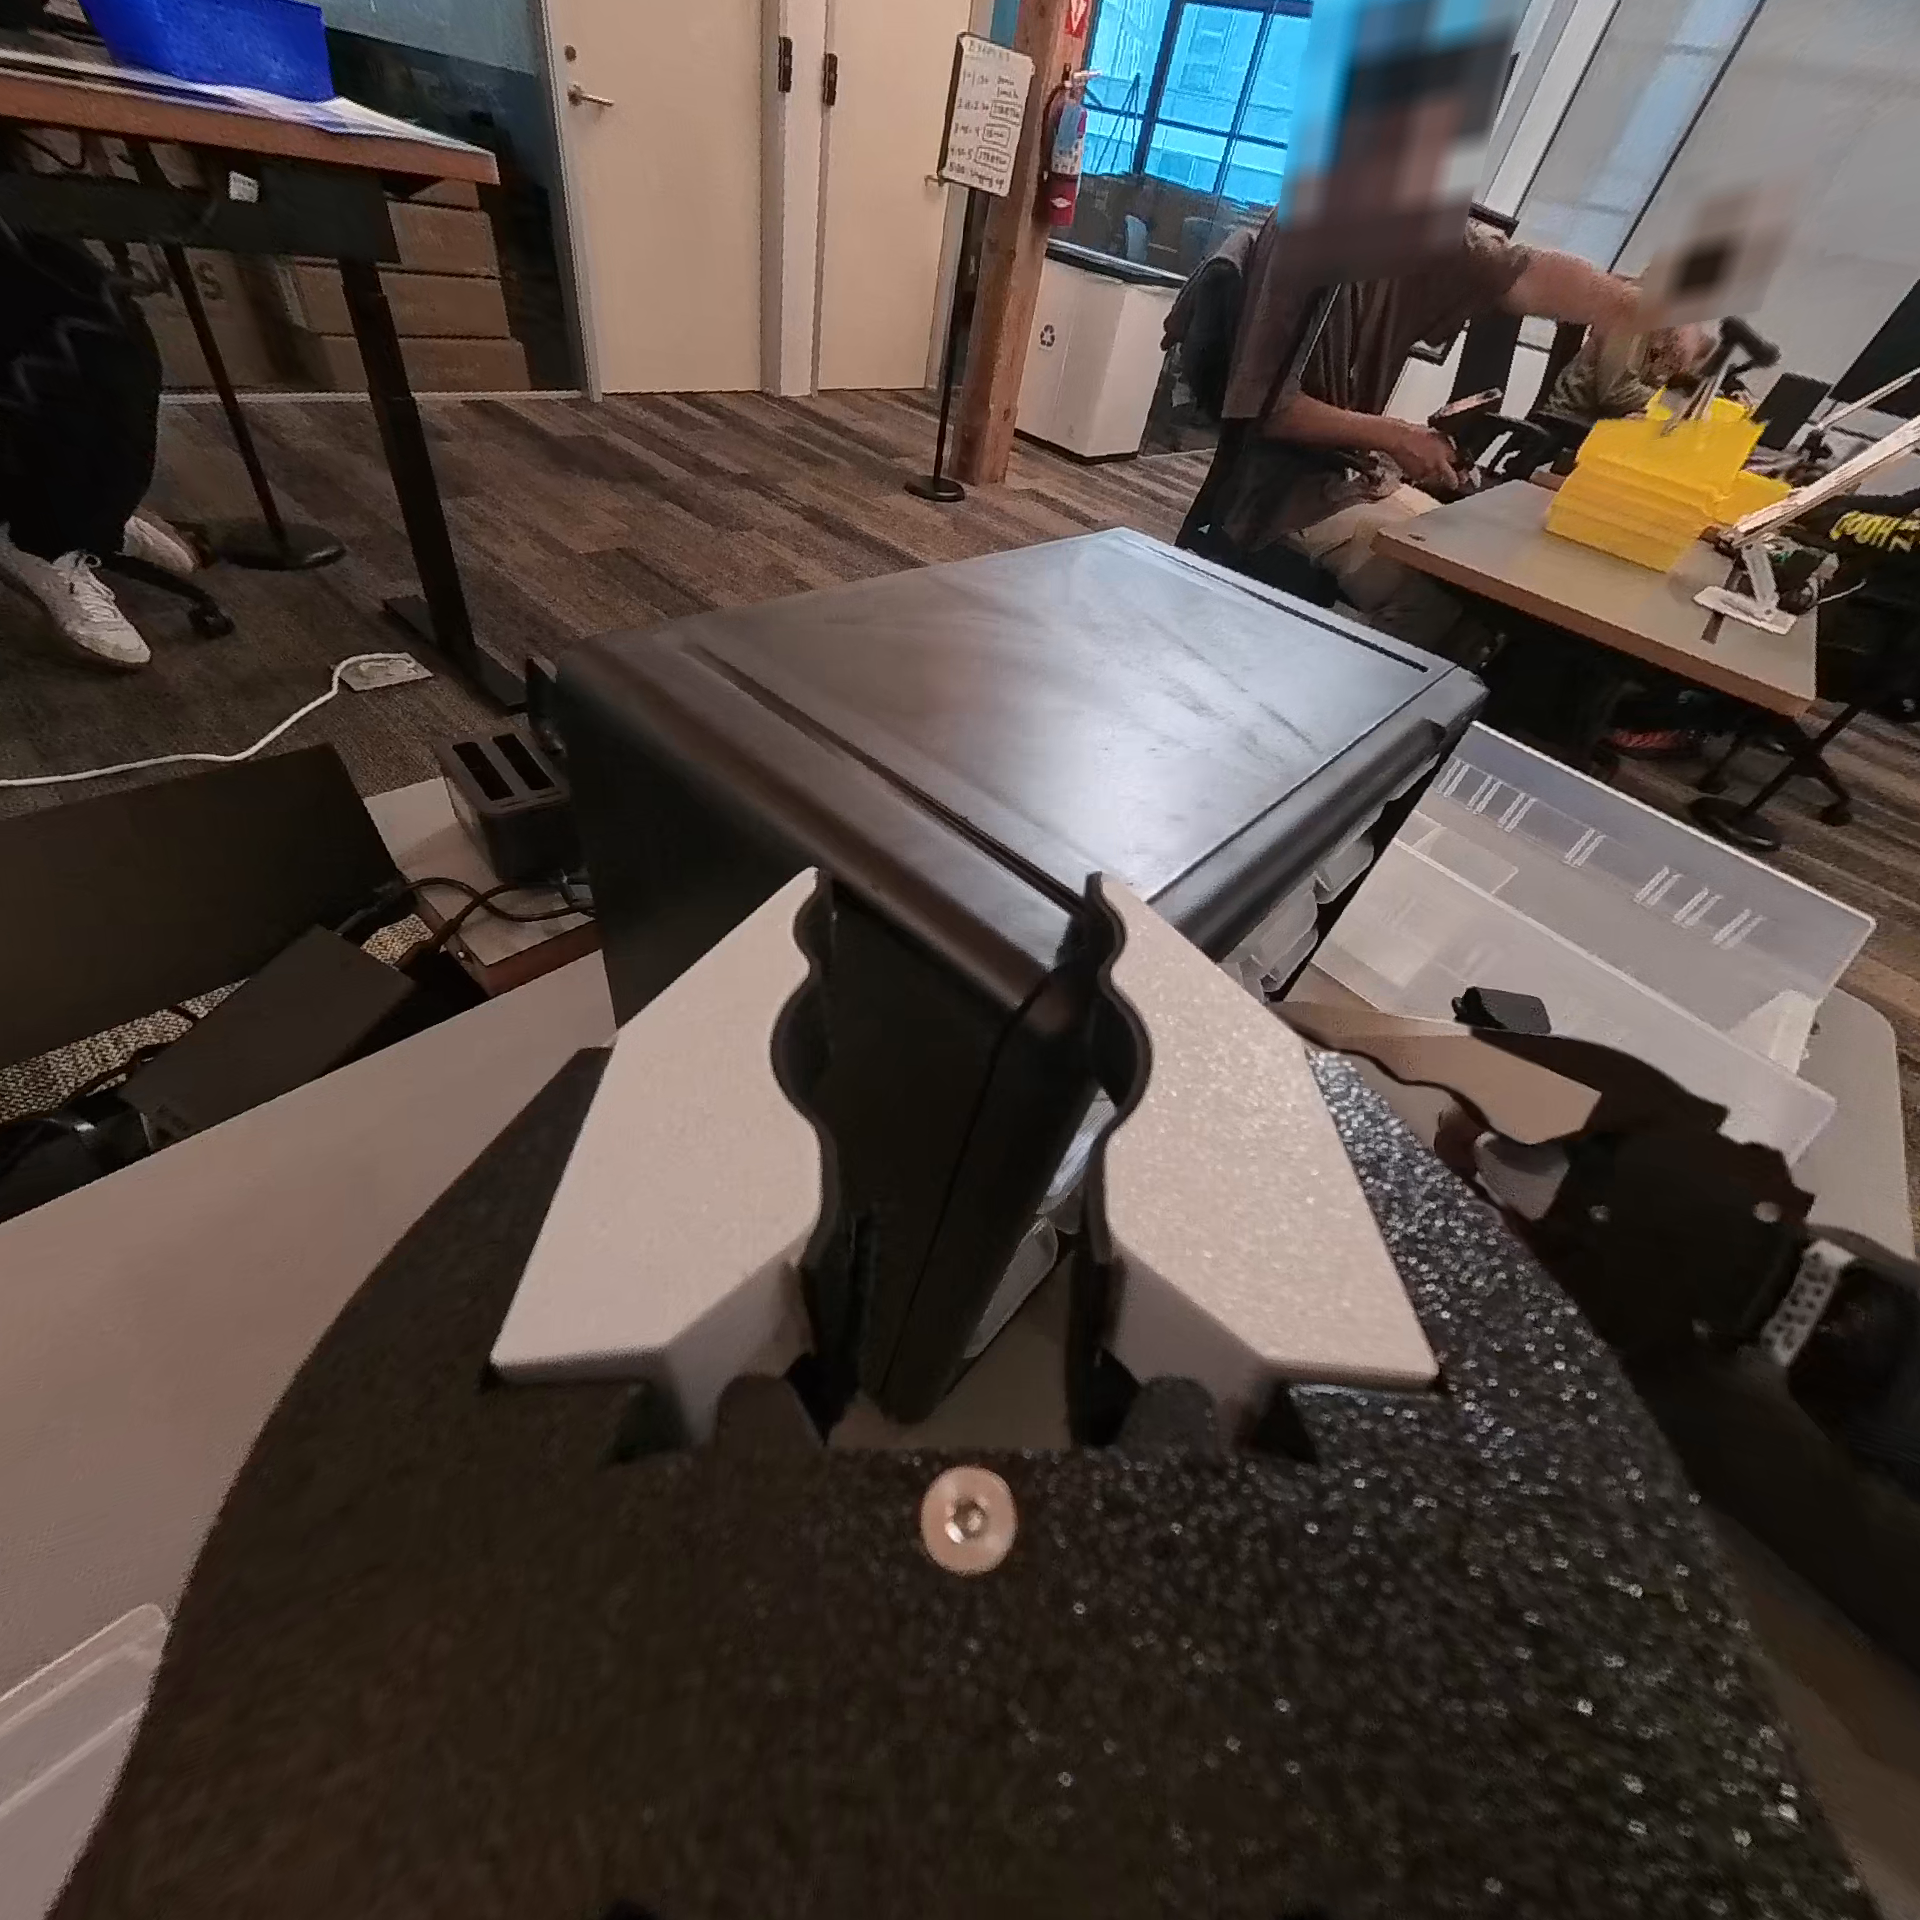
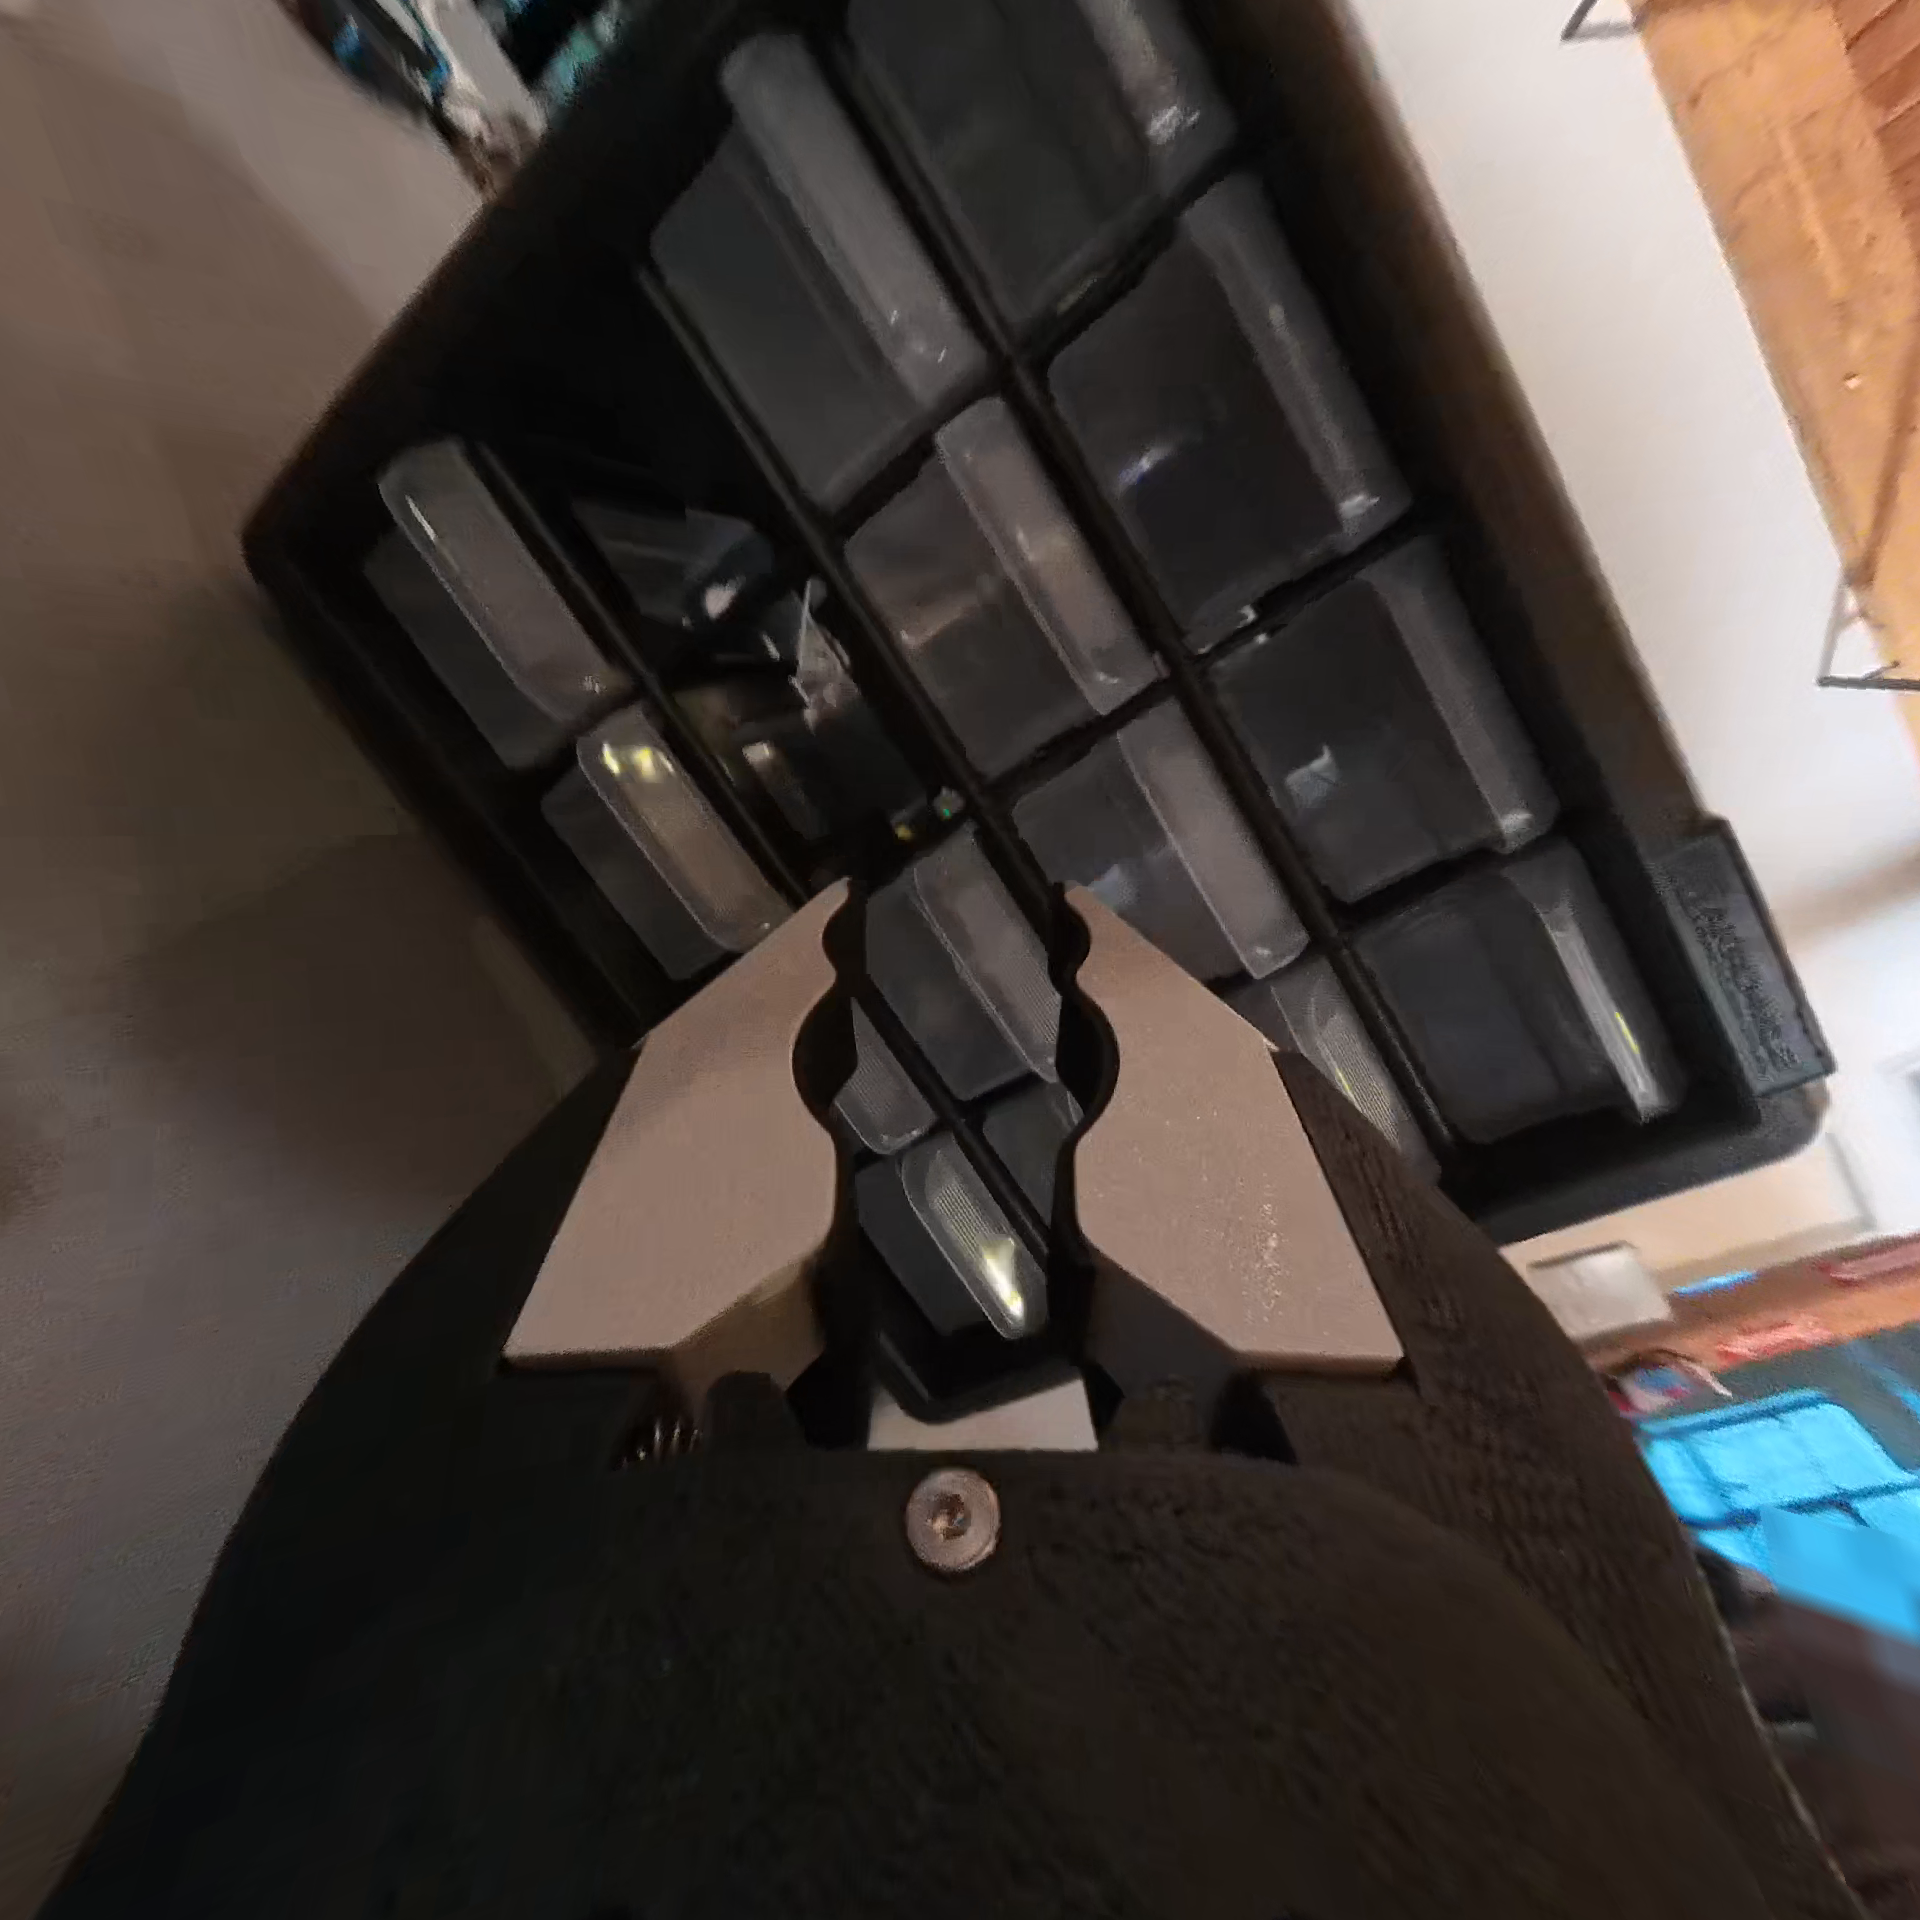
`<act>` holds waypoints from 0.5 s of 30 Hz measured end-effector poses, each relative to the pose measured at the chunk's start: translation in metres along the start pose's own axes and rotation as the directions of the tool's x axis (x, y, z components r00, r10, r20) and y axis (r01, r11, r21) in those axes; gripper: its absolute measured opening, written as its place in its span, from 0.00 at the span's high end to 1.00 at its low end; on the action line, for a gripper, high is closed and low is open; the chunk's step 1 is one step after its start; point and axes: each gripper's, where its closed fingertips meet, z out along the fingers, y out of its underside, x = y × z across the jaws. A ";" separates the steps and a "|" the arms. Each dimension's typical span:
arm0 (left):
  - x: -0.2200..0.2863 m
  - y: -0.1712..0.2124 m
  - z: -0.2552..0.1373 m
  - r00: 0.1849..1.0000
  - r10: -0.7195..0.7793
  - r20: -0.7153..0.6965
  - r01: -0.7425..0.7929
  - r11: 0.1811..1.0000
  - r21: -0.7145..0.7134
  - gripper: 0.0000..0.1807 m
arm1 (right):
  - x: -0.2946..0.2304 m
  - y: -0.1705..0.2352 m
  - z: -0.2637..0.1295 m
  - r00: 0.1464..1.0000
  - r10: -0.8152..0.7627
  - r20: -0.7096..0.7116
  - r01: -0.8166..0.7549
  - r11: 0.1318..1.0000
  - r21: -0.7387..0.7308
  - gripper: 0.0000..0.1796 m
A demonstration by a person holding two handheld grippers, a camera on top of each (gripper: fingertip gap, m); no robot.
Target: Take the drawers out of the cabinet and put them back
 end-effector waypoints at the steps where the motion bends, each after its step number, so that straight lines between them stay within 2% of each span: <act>1: 0.000 0.000 0.000 1.000 -0.002 0.000 0.002 1.000 0.001 0.75 | -0.001 0.003 0.002 1.000 -0.030 -0.002 0.030 0.999 -0.025 0.81; 5: 0.000 0.000 0.000 1.000 -0.003 0.000 0.003 1.000 0.002 0.75 | -0.003 0.012 0.008 0.996 -0.084 -0.006 0.083 0.993 -0.078 0.81; 15: 0.000 0.000 0.000 1.000 -0.003 0.002 0.003 1.000 0.001 0.75 | 0.001 0.019 0.009 0.997 -0.069 -0.025 0.066 0.994 -0.092 0.81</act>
